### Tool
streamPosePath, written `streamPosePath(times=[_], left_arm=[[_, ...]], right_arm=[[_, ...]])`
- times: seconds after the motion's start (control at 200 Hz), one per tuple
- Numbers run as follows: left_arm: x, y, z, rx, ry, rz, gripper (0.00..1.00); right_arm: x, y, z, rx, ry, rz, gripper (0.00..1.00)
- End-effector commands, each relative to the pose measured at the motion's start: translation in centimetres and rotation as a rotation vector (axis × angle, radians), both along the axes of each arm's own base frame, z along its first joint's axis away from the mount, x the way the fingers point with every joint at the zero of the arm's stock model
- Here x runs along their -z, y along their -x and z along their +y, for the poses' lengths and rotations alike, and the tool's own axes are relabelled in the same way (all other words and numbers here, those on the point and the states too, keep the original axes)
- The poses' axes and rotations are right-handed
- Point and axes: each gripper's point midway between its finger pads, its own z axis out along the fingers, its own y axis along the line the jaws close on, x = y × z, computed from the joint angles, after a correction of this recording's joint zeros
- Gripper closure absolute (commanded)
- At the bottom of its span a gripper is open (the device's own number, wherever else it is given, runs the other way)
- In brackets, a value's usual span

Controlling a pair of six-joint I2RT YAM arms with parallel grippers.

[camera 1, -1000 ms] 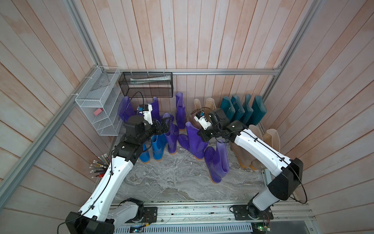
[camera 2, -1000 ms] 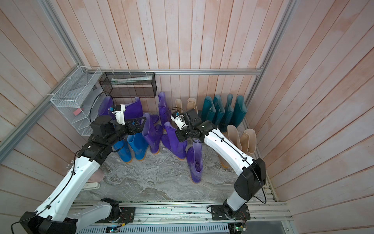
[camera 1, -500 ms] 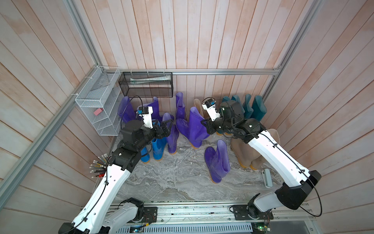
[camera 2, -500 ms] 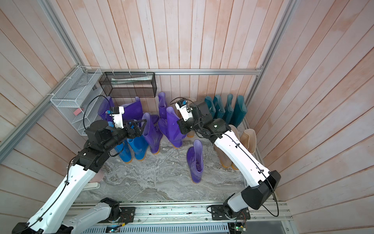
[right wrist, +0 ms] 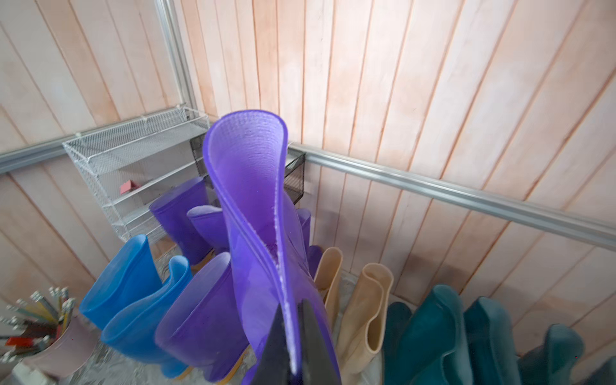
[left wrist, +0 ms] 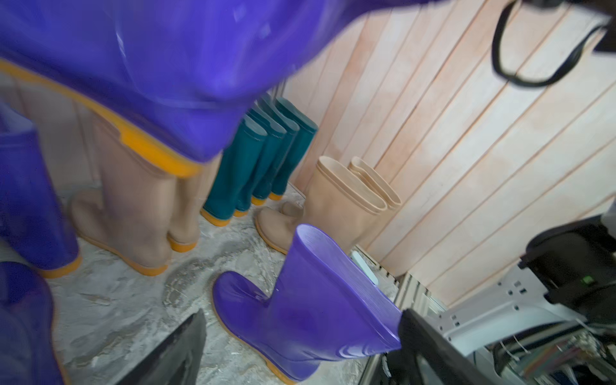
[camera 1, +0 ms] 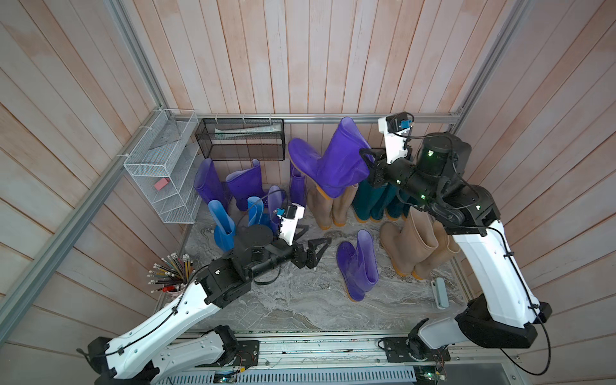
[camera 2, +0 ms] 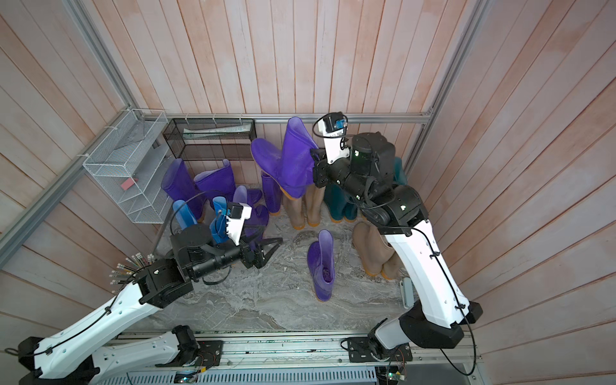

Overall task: Match and arrange rain boots in pairs
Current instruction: Pick up the rain boot at the center of the board, then pair a pair of rain boots at the center of the board, then place the rain boot at the center of the board.

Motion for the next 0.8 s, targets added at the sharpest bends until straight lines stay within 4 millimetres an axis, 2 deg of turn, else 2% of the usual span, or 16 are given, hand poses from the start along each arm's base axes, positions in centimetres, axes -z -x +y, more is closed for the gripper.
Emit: streamPosePath(times=[0.0,0.095,0.215,0.34,0.54,0.67,0.75,0.78,0.795], left_arm=[[1.4,1.1,-4.2,0.064,-0.039,-0.002,0.04],[2.7,1.4,-7.8,0.107,-0.081,0.034,0.0],[4.8,0.5,-10.8,0.113,-0.105,0.119,0.0],[6.7,-0.8,-12.1,0.065,-0.144,0.171,0.0],[7.2,-1.3,-13.8,0.077,-0.161,0.184,0.0],[9.6,-2.7,-14.0,0.016,-0.253,0.199,0.0],[11.2,-3.3,-13.7,-0.024,-0.3,0.207,0.12],[11.6,-3.5,-13.6,-0.034,-0.31,0.208,0.21],[11.7,-3.5,-13.6,-0.037,-0.311,0.209,0.29]], right_arm=[[-5.1,-0.2,-3.2,0.15,-0.084,-0.144,1.0],[-5.7,-0.2,-4.6,0.21,-0.078,-0.16,1.0],[-6.2,0.3,-6.2,0.27,-0.072,-0.171,1.0],[-6.5,1.0,-7.4,0.302,-0.07,-0.177,1.0],[-5.9,1.5,-8.6,0.338,-0.06,-0.168,1.0],[-5.6,2.0,-9.3,0.356,-0.071,-0.164,1.0],[-5.7,2.5,-9.8,0.362,-0.084,-0.172,1.0],[-5.8,2.8,-10.0,0.362,-0.092,-0.177,1.0],[-5.8,2.9,-10.1,0.363,-0.095,-0.178,1.0]])
